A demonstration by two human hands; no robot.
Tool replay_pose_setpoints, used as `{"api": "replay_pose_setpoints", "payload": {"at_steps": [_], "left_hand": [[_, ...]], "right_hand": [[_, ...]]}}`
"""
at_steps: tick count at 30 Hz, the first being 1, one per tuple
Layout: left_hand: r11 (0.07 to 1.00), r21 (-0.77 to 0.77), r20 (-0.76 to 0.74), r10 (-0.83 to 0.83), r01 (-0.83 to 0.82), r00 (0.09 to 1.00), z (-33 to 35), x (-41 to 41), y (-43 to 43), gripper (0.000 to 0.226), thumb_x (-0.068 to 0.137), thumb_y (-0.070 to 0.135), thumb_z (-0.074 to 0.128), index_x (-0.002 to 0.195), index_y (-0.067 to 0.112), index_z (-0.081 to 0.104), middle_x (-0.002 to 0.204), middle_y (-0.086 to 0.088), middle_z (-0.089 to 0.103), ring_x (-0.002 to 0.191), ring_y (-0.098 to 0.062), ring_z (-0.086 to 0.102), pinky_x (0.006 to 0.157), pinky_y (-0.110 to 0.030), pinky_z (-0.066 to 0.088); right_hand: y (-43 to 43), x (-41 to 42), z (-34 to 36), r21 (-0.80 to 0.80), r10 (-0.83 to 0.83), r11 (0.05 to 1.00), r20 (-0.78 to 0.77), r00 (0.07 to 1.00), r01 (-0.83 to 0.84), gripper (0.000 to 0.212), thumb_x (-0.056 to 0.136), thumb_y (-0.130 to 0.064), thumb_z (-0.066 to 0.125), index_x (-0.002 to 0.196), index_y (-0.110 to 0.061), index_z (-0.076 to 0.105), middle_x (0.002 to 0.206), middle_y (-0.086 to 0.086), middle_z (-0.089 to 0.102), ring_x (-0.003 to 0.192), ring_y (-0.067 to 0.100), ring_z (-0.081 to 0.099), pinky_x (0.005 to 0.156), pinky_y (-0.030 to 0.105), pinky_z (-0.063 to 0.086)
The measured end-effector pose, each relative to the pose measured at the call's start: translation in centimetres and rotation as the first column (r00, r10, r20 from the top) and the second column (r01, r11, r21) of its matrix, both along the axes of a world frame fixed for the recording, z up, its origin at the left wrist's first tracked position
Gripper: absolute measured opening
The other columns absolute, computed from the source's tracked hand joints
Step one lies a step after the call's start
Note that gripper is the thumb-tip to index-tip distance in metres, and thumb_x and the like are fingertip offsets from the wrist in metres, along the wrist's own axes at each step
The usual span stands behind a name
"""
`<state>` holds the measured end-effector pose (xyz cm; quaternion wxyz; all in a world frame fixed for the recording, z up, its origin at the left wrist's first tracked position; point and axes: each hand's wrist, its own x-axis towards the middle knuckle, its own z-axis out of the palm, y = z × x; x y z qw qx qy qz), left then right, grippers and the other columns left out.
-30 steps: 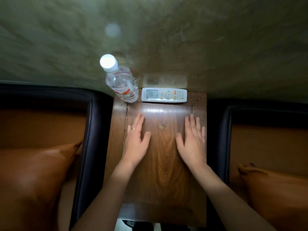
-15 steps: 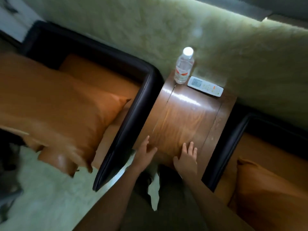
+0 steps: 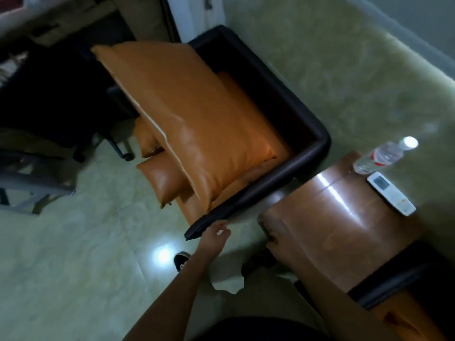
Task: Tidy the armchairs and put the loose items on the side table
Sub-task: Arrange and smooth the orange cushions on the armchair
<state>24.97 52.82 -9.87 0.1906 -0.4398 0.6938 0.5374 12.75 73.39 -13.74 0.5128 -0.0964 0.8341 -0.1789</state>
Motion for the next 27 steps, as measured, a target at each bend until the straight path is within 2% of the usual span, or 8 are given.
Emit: {"api": "replay_pose_setpoints", "payload": {"at_steps": [4,10,12,15,19,21,25,27], "left_hand": [[0.994,-0.033,-0.013,0.106,-0.106,0.994,0.7,5.8,-5.8,0.031,0.097,0.026,0.059,0.128,0.022,0.06,0.121,-0.002,0.066,0.108,-0.019,0.062,0.084,-0.027,0.048],[0.943,0.014,0.001,0.333,-0.333,0.943,0.8,17.9,-15.1,0.046,0.087,0.034,0.063,0.13,0.018,0.061,0.118,-0.009,0.068,0.109,-0.027,0.064,0.096,-0.04,0.05],[0.934,0.016,0.014,0.356,-0.357,0.934,0.8,22.4,-18.4,0.042,0.089,0.028,0.065,0.13,0.017,0.061,0.117,-0.01,0.068,0.11,-0.028,0.064,0.092,-0.035,0.049],[0.92,-0.005,0.009,0.393,-0.393,0.919,1.4,28.3,-24.1,0.035,0.095,0.017,0.061,0.13,0.014,0.061,0.117,-0.01,0.067,0.107,-0.023,0.062,0.087,-0.025,0.042],[0.879,-0.085,-0.008,0.471,-0.47,0.882,1.7,34.5,-31.1,0.035,0.094,0.017,0.062,0.129,0.013,0.062,0.11,-0.007,0.069,0.101,-0.024,0.063,0.083,-0.025,0.042],[0.857,-0.082,-0.007,0.51,-0.509,0.86,2.3,37.0,-32.9,0.034,0.094,0.016,0.062,0.128,0.013,0.062,0.107,-0.007,0.071,0.098,-0.024,0.066,0.077,-0.025,0.045],[0.874,-0.022,0.006,0.486,-0.486,0.874,1.7,40.3,-36.0,0.037,0.094,0.016,0.063,0.131,0.012,0.06,0.114,-0.012,0.07,0.098,-0.021,0.065,0.084,-0.028,0.05],[0.877,-0.017,0.034,0.48,-0.48,0.876,1.4,41.4,-37.1,0.037,0.095,0.017,0.061,0.132,0.013,0.059,0.117,-0.012,0.069,0.102,-0.02,0.064,0.086,-0.028,0.047]], "right_hand": [[-4.9,2.5,-1.0,0.018,0.064,0.998,0.073,0.995,-0.065,0.049,0.097,-0.034,0.051,0.143,-0.019,0.048,0.119,0.007,0.062,0.102,0.022,0.062,0.086,0.035,0.05],[-16.7,9.7,2.8,0.014,0.121,0.992,0.081,0.989,-0.122,0.049,0.101,-0.028,0.051,0.149,-0.02,0.041,0.118,0.005,0.057,0.101,0.021,0.062,0.082,0.033,0.051],[-20.4,12.9,3.1,0.02,0.131,0.991,0.061,0.989,-0.133,0.047,0.101,-0.025,0.051,0.147,-0.02,0.043,0.107,0.003,0.058,0.094,0.021,0.062,0.081,0.032,0.051],[-26.2,18.2,4.1,-0.013,0.216,0.977,0.049,0.975,-0.215,0.033,0.103,-0.023,0.049,0.137,-0.026,0.047,0.102,-0.001,0.059,0.08,0.011,0.057,0.062,0.017,0.045],[-32.6,22.4,4.3,-0.055,0.31,0.95,0.045,0.95,-0.308,0.046,0.103,-0.025,0.051,0.148,-0.018,0.043,0.14,0.006,0.054,0.101,0.013,0.056,0.082,0.024,0.046],[-35.3,23.5,5.0,-0.059,0.326,0.944,0.026,0.945,-0.325,0.045,0.102,-0.026,0.052,0.146,-0.02,0.044,0.137,0.006,0.056,0.094,0.011,0.054,0.075,0.023,0.045],[-40.8,24.6,4.6,-0.107,0.368,0.923,-0.028,0.93,-0.368,0.042,0.101,-0.024,0.053,0.143,-0.019,0.049,0.139,0.007,0.057,0.116,0.015,0.054,0.096,0.023,0.041],[-42.8,25.1,4.3,-0.087,0.378,0.922,-0.026,0.926,-0.378,0.042,0.102,-0.025,0.052,0.143,-0.02,0.049,0.135,0.005,0.058,0.121,0.019,0.055,0.095,0.023,0.041]]}}
